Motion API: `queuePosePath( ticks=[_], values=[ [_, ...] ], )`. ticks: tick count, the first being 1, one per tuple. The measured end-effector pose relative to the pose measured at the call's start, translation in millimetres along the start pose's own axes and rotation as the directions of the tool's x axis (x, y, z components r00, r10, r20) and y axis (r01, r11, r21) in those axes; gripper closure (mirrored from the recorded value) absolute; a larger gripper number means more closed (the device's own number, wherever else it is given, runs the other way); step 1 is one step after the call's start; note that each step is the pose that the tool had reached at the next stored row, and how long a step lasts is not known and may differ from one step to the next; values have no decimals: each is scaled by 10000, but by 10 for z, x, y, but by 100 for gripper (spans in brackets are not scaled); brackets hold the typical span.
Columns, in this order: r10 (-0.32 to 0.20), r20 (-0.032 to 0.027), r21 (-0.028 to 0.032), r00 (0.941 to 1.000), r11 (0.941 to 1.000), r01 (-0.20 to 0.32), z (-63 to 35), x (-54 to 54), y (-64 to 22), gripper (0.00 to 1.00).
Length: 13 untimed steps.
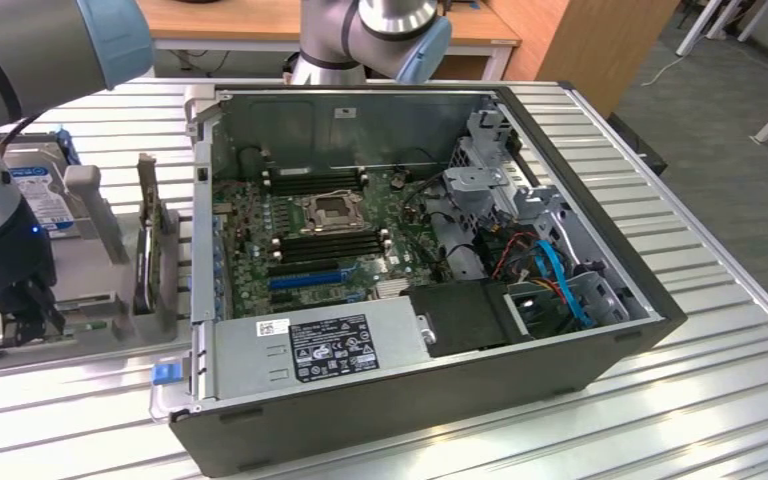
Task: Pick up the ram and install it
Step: 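Pick up the ram and move it above insertion slot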
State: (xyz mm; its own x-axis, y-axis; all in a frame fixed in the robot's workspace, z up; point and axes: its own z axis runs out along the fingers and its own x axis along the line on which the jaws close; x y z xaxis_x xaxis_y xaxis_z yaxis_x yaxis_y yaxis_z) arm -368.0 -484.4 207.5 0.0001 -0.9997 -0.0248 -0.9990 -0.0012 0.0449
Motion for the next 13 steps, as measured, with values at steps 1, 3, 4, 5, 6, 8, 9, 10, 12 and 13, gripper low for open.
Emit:
queuePosePath(
  ticks=[1, 3, 4, 5, 6, 8, 9, 10, 12, 13],
  values=[
    [0, 0, -1, 10000, 10000, 0, -10, 0, 0, 89],
    [0, -1, -1, 10000, 10000, 0, -32, -1, 1, 89],
    [0, 1, 0, 10000, 10000, 0, -44, -1, 2, 89],
    [0, 0, 0, 10000, 10000, 0, -56, -2, 2, 89],
    [0, 0, -1, 10000, 10000, 0, -69, -2, 3, 89],
    [0, 0, 0, 10000, 10000, 0, -97, -2, 4, 89],
    [0, 0, 0, 10000, 10000, 0, -111, -3, 5, 89],
    [0, 0, 0, 10000, 10000, 0, -124, -3, 5, 89],
    [0, 0, 0, 10000, 10000, 0, -152, -4, 6, 89],
    [0, 0, -1, 10000, 10000, 0, -169, -4, 7, 89]
  ],
)
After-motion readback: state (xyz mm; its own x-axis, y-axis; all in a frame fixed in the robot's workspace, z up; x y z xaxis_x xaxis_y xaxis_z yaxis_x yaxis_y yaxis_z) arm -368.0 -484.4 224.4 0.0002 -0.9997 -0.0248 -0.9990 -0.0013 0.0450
